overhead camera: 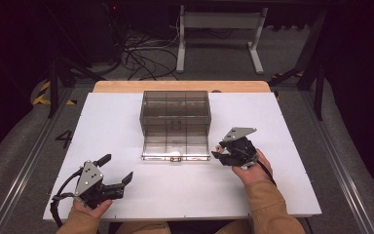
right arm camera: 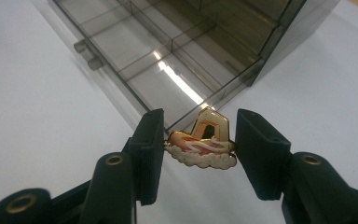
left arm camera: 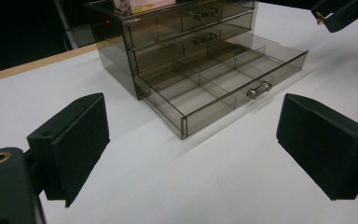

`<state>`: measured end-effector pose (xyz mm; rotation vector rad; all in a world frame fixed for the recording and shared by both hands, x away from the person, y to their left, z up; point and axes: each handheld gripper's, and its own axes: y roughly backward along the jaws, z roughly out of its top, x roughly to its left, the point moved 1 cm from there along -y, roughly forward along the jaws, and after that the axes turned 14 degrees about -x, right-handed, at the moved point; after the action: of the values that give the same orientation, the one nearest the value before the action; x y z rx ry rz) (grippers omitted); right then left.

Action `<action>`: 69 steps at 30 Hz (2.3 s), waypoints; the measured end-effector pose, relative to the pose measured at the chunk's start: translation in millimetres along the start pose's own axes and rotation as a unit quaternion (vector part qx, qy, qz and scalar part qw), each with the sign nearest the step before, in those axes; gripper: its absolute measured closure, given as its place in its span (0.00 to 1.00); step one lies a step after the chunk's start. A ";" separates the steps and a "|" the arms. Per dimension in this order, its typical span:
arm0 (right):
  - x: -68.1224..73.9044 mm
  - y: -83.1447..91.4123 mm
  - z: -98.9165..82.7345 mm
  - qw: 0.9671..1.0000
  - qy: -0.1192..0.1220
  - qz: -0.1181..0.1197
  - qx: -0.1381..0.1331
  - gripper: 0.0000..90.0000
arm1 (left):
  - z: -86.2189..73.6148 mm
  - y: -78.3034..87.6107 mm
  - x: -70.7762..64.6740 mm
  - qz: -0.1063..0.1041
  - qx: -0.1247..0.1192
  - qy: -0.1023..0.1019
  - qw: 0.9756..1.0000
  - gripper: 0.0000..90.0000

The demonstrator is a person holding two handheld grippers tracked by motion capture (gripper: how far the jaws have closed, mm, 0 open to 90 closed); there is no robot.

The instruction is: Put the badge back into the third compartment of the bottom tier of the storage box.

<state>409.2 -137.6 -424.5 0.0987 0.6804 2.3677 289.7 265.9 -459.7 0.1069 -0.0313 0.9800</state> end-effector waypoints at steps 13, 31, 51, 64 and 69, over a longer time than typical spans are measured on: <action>4.4 -3.0 9.1 1.000 0.008 0.001 -0.021 0.60 | -0.6 0.8 0.1 0.001 0.002 -0.001 1.000 0.11; 15.0 -28.4 29.8 0.999 0.016 0.022 -0.033 0.60 | -2.7 7.5 0.5 0.014 0.005 0.001 1.000 0.11; 9.8 -57.0 32.2 0.999 -0.012 0.031 -0.025 0.59 | -3.0 5.4 -0.2 0.011 0.009 -0.004 1.000 0.11; 8.1 -69.1 28.1 0.999 -0.025 0.036 -0.017 0.59 | -2.9 4.5 -0.1 0.010 0.008 -0.004 1.000 0.11; 11.8 -74.3 25.3 0.999 -0.016 0.035 -0.002 0.59 | -2.8 4.9 -0.1 0.010 0.008 -0.004 1.000 0.11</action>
<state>449.3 -71.1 -440.9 0.1621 0.6677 2.4292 285.5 268.8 -462.1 0.1258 -0.0307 0.9998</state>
